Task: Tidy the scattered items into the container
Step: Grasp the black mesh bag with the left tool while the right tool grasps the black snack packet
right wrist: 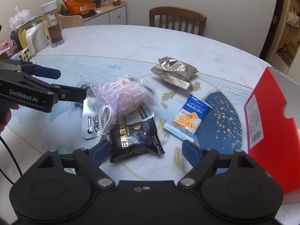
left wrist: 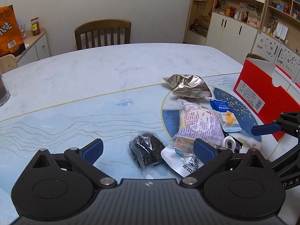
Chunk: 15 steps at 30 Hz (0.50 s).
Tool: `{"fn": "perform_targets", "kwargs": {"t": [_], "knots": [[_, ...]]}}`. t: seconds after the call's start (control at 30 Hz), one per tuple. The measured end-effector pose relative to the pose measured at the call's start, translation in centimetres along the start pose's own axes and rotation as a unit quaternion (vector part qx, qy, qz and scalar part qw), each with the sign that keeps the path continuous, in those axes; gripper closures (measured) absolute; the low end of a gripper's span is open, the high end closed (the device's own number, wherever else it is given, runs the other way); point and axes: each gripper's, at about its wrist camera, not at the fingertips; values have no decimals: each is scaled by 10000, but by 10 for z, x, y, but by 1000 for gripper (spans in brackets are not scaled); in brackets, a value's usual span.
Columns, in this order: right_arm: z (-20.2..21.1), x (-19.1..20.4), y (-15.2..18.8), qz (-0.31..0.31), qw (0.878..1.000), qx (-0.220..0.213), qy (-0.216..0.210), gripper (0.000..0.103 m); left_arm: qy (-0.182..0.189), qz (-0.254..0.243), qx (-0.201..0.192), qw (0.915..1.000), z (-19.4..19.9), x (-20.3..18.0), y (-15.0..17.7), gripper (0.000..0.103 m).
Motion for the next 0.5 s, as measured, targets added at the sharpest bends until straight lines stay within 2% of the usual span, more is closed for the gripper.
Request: {"fn": "perform_targets", "kwargs": {"t": [0.3, 0.5], "knots": [[-15, 3, 0, 147, 9998, 66, -106, 21, 44, -30, 111, 9999, -17, -2, 4, 1], [-20, 4, 1, 160, 9997, 87, -184, 23, 102, 284, 33, 9995, -18, 8, 4, 4]]}}
Point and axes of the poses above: each gripper's, at about its wrist camera, not at the fingertips, and z roughly against the way its jaws point, x to its left, y to its underside, and after that the axes turned 4 degrees about -x, right-handed
